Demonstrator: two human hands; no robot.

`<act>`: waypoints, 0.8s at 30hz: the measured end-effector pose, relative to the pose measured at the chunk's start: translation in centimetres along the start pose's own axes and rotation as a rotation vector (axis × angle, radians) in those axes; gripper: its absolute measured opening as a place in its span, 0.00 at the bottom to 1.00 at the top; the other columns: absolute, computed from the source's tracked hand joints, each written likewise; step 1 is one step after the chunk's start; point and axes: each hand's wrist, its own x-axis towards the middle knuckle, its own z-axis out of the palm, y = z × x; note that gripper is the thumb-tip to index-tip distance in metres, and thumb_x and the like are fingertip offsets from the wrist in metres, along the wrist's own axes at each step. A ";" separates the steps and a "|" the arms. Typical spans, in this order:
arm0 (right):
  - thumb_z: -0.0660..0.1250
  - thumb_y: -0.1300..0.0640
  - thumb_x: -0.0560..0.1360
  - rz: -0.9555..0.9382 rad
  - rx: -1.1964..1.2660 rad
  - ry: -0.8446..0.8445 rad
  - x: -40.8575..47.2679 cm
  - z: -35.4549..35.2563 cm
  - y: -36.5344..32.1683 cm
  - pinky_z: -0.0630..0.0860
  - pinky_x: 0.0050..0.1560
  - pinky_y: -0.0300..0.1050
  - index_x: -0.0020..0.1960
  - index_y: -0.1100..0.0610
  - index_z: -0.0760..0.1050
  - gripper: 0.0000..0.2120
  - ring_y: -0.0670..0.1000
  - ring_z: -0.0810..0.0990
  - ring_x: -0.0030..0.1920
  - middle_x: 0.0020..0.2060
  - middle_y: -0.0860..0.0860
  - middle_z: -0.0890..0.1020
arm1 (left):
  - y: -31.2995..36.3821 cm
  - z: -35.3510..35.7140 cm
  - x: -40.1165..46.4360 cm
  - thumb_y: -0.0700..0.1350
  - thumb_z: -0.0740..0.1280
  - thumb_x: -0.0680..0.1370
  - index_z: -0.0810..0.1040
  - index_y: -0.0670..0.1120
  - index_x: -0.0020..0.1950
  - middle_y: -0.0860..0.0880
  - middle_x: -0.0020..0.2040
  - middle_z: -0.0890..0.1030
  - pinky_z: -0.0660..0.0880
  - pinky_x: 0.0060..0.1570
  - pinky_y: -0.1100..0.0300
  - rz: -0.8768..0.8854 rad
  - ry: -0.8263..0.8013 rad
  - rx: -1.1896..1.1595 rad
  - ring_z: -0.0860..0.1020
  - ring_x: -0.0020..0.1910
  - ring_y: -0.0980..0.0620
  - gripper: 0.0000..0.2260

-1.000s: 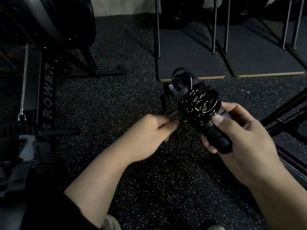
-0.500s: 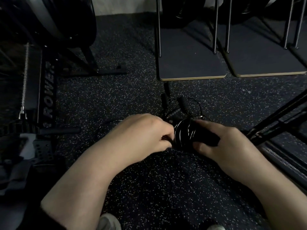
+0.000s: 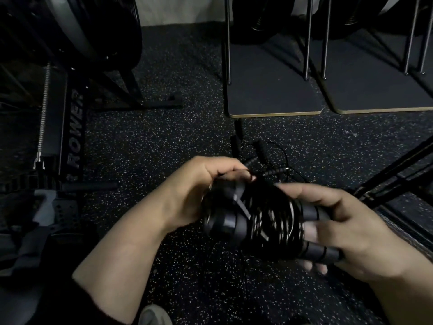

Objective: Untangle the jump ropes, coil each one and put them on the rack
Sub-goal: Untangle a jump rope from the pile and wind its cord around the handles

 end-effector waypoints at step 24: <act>0.79 0.29 0.60 -0.027 -0.271 0.250 0.4 0.2 1.4 0.78 0.60 0.46 0.78 0.43 0.66 0.52 0.41 0.84 0.55 0.54 0.37 0.86 | -1.0 3.9 1.1 0.42 0.56 0.82 0.72 0.36 0.45 0.44 0.36 0.75 0.70 0.34 0.50 -0.231 0.460 0.008 0.72 0.30 0.49 0.12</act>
